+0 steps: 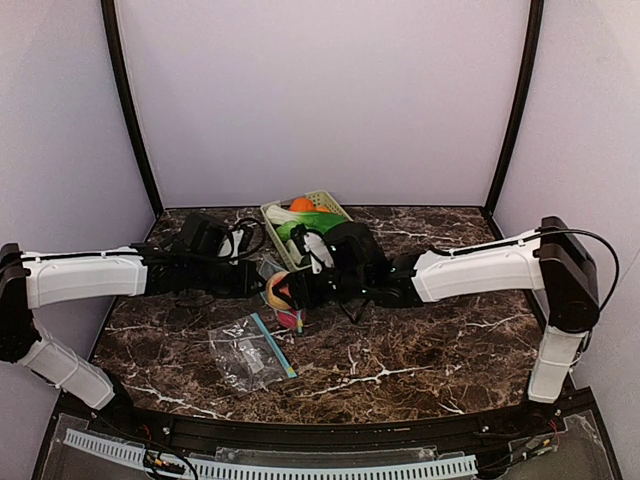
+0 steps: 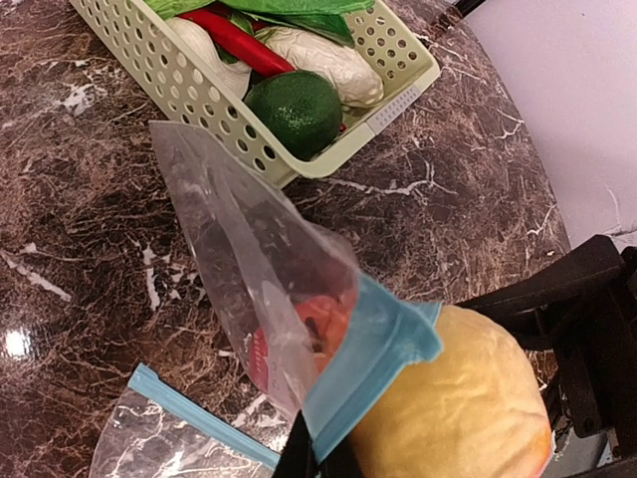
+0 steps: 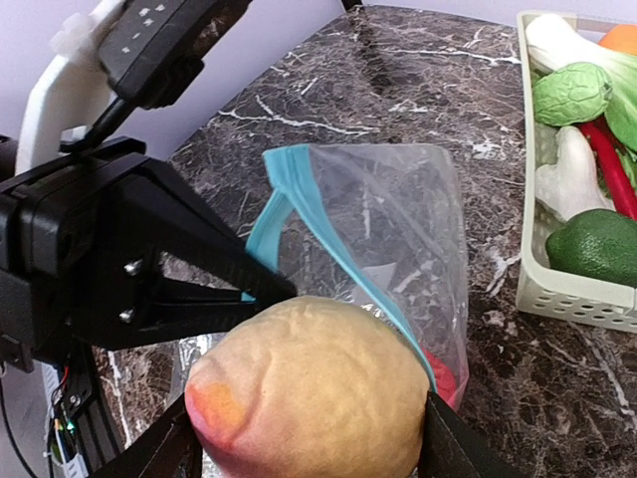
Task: Place the food in the zip-top bag and seal the zipper
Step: Place the fake fruit in the zipper food storage bag.
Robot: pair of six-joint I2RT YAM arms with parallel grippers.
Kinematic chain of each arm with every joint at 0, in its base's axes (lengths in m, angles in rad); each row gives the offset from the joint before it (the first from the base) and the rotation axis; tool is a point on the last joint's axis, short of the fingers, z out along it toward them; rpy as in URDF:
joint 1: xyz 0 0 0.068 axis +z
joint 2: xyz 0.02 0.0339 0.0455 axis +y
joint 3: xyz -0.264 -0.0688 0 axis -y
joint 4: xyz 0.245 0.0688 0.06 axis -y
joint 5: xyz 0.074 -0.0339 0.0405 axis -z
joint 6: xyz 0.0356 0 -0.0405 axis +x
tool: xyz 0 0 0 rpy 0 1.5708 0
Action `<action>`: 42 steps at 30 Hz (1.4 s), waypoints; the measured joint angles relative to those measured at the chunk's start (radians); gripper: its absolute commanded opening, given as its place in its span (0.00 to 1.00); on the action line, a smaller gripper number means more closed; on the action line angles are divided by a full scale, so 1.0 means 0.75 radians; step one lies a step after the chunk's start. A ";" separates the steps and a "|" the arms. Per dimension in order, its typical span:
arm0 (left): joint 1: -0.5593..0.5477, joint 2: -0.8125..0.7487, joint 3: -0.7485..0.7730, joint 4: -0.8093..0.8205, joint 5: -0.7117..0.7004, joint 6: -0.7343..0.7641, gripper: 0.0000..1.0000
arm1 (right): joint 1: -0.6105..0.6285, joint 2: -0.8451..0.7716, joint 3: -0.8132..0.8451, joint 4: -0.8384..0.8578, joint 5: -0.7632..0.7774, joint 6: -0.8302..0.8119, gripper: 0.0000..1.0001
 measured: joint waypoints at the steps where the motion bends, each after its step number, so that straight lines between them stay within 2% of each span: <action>1: 0.002 0.000 0.005 -0.012 -0.004 0.007 0.01 | 0.000 0.013 0.016 -0.015 0.023 -0.003 0.42; 10: -0.008 -0.001 0.031 -0.118 0.033 0.058 0.01 | -0.001 0.115 0.148 -0.057 0.183 -0.012 0.42; 20: -0.008 -0.024 0.032 -0.160 0.074 0.078 0.01 | 0.000 0.271 0.314 -0.089 0.163 -0.018 0.44; 24: -0.008 -0.044 0.032 -0.184 0.069 0.078 0.01 | -0.001 0.329 0.384 -0.107 0.136 -0.021 0.53; 33: 0.034 -0.139 -0.069 -0.161 0.065 0.052 0.01 | -0.001 0.341 0.401 -0.117 0.049 -0.028 0.83; 42: 0.086 -0.195 -0.132 -0.133 0.075 0.026 0.01 | -0.002 0.210 0.302 -0.142 -0.064 -0.052 0.94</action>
